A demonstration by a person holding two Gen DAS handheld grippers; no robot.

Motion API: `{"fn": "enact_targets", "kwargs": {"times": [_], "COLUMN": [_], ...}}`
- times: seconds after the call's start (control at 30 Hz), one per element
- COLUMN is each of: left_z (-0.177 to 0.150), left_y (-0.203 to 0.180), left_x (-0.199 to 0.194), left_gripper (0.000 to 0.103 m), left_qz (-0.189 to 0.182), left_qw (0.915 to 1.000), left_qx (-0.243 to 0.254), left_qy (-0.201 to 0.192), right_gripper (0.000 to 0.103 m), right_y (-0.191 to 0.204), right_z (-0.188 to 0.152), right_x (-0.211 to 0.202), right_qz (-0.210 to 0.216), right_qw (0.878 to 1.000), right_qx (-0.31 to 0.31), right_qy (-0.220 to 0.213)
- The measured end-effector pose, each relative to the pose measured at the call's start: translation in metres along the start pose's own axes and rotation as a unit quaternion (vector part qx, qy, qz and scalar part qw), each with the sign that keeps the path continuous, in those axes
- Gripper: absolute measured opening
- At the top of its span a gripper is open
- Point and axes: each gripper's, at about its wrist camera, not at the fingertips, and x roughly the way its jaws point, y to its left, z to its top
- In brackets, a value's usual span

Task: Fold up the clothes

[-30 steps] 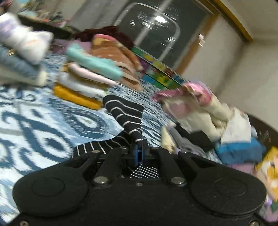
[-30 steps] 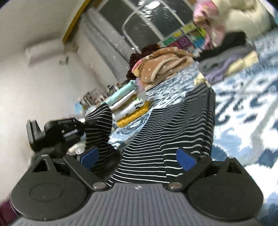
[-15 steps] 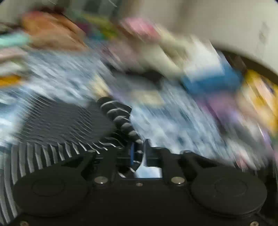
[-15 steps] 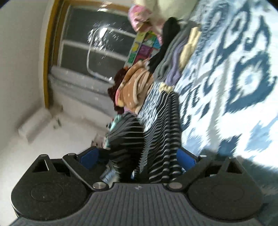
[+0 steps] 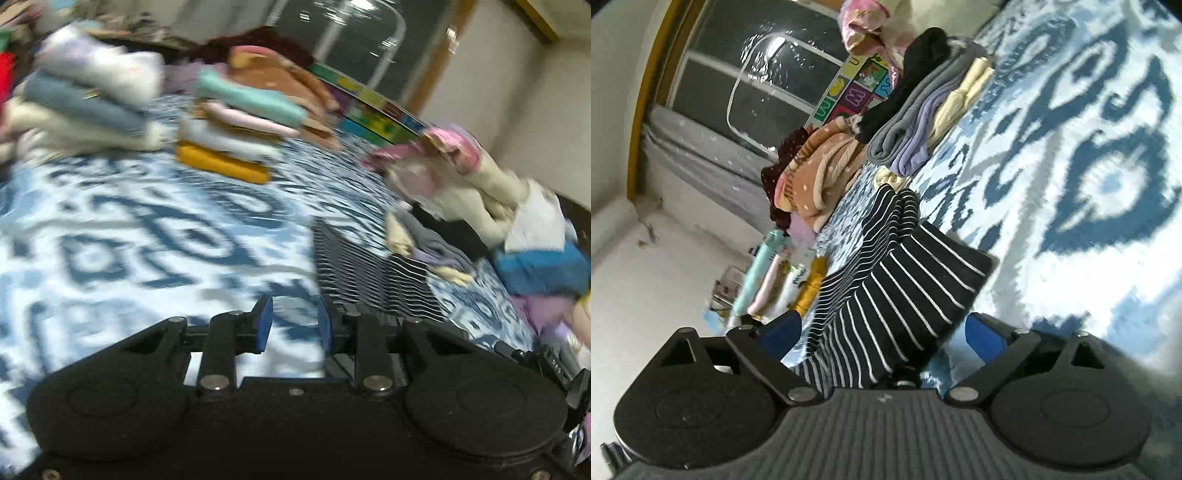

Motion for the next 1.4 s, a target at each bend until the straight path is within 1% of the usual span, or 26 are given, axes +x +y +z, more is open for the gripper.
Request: {"fn": "enact_targets", "kwargs": {"times": [0.07,0.1,0.17,0.2,0.23,0.33,0.4,0.47,0.5,0.53,0.57,0.6,0.63,0.67,0.7,0.73,0.83,0.93,1.07,1.17,1.23,1.3,1.4], "left_z": [-0.007,-0.012,-0.020,-0.024,-0.029,-0.040,-0.044,-0.045,-0.045,-0.045,-0.045,-0.045,-0.044,-0.044,-0.044,-0.043,-0.045,-0.046,-0.047,-0.048,-0.049,-0.049,-0.048], "left_y": [0.004,0.002,-0.004,-0.006,-0.010,-0.021,-0.023,-0.021,-0.020,-0.018,-0.016,-0.015,-0.013,-0.012,-0.011,-0.009,-0.011,-0.016,-0.025,-0.033,-0.037,-0.040,-0.041], "left_x": [-0.004,-0.002,0.004,0.008,0.013,0.026,0.030,0.035,0.037,0.038,0.039,0.040,0.040,0.041,0.041,0.042,0.043,0.041,0.037,0.035,0.034,0.034,0.034], "left_gripper": [0.023,0.024,0.024,0.024,0.024,0.023,0.024,0.024,0.024,0.024,0.024,0.024,0.024,0.024,0.024,0.024,0.024,0.024,0.024,0.024,0.024,0.024,0.023], "left_qz": [0.000,-0.003,-0.016,-0.025,-0.032,-0.038,-0.039,-0.040,-0.040,-0.040,-0.040,-0.040,-0.039,-0.039,-0.038,-0.037,-0.040,-0.050,-0.070,-0.093,-0.101,-0.103,-0.100], "left_qw": [1.0000,0.9998,0.9993,0.9989,0.9983,0.9965,0.9959,0.9959,0.9960,0.9961,0.9963,0.9963,0.9964,0.9965,0.9965,0.9965,0.9962,0.9957,0.9946,0.9925,0.9915,0.9913,0.9914], "left_qx": [0.000,0.008,0.017,0.017,0.020,0.042,0.047,0.041,0.037,0.032,0.027,0.023,0.019,0.015,0.011,0.007,0.010,0.019,0.033,0.046,0.053,0.058,0.062], "left_qy": [0.009,0.016,0.028,0.036,0.044,0.061,0.067,0.070,0.071,0.071,0.071,0.072,0.072,0.073,0.073,0.074,0.077,0.076,0.068,0.065,0.062,0.059,0.056], "right_gripper": [0.094,0.093,0.085,0.083,0.082,0.083,0.081,0.072,0.069,0.063,0.049,0.039,0.023,0.012,0.009,0.008,0.007,0.007,0.007,0.007,0.007,0.007,0.007], "right_y": [-0.001,-0.002,-0.003,-0.004,-0.004,-0.002,-0.001,-0.002,-0.004,-0.006,-0.009,-0.012,-0.015,-0.018,-0.020,-0.022,-0.016,-0.008,0.002,-0.002,-0.005,-0.007,-0.004], "right_z": [0.002,0.003,0.006,0.006,0.005,0.005,0.005,0.007,0.008,0.009,0.011,0.013,0.014,0.014,0.015,0.015,0.018,0.025,0.035,0.040,0.043,0.046,0.049], "right_x": [0.002,0.003,0.006,0.006,0.007,0.008,0.009,0.009,0.009,0.009,0.011,0.014,0.018,0.020,0.021,0.023,0.019,0.007,-0.011,-0.016,-0.019,-0.024,-0.032], "right_qz": [-0.005,-0.007,-0.012,-0.018,-0.021,-0.025,-0.027,-0.028,-0.029,-0.029,-0.025,-0.020,-0.019,-0.019,-0.019,-0.019,-0.006,0.032,0.072,0.077,0.081,0.089,0.107], "right_qw": [1.000,1.000,1.000,1.000,1.000,0.999,0.999,0.999,0.999,0.999,1.000,1.000,1.000,1.000,0.999,0.999,1.000,0.999,0.997,0.996,0.995,0.994,0.992], "right_qx": [0.000,0.000,0.001,-0.001,-0.004,-0.017,-0.023,-0.022,-0.018,-0.015,-0.008,-0.001,0.009,0.015,0.021,0.026,0.021,0.020,0.005,0.012,0.018,0.025,0.020], "right_qy": [-0.005,-0.008,-0.013,-0.016,-0.017,-0.013,-0.011,-0.009,-0.007,-0.005,0.000,0.006,0.015,0.019,0.022,0.025,0.021,0.001,-0.031,-0.043,-0.050,-0.060,-0.061]}}
